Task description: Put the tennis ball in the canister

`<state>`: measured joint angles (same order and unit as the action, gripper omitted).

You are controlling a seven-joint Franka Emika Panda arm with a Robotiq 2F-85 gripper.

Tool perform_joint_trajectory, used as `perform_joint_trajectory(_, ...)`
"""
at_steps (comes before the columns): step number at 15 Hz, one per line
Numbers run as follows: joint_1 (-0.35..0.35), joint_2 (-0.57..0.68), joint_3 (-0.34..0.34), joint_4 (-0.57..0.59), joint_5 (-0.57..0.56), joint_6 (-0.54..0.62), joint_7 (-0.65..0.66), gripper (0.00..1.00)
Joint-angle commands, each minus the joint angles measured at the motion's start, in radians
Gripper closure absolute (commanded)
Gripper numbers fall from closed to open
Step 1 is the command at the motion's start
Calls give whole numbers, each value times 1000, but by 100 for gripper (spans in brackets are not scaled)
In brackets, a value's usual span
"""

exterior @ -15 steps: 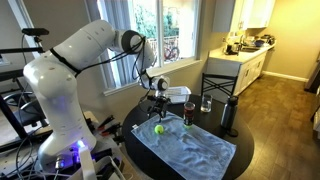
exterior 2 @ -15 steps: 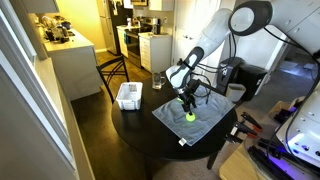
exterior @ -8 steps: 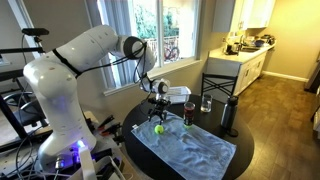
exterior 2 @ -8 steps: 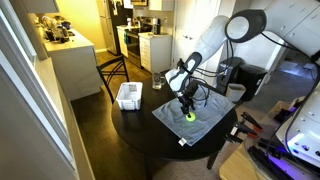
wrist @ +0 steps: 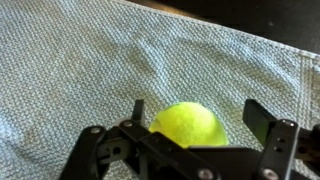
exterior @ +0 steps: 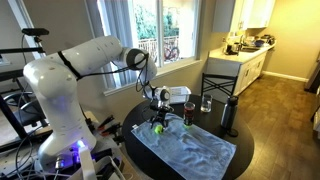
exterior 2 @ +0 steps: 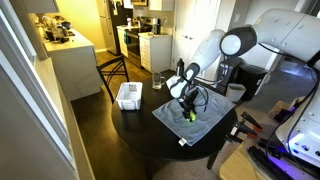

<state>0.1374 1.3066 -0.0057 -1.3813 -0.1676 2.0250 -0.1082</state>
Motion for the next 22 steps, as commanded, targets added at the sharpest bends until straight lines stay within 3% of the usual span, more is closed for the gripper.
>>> perform_joint_trajectory(1, 9, 69, -18, 95, -18, -49, 27, 0)
perform_joint_trajectory(9, 16, 110, -9, 170, -6, -29, 0, 0)
perform_joint_trajectory(10, 15, 111, -6, 174, -7, -31, -14, 25)
perform_joint_trajectory(11, 17, 113, -6, 177, -6, -30, -14, 27)
perform_joint_trajectory(15, 18, 112, -5, 178, -1, -31, -12, 53)
perform_joint_trajectory(16, 18, 111, -6, 178, -2, -30, -12, 57)
perform_joint_trajectory(22, 32, 28, -10, 105, -14, 57, 3, 58)
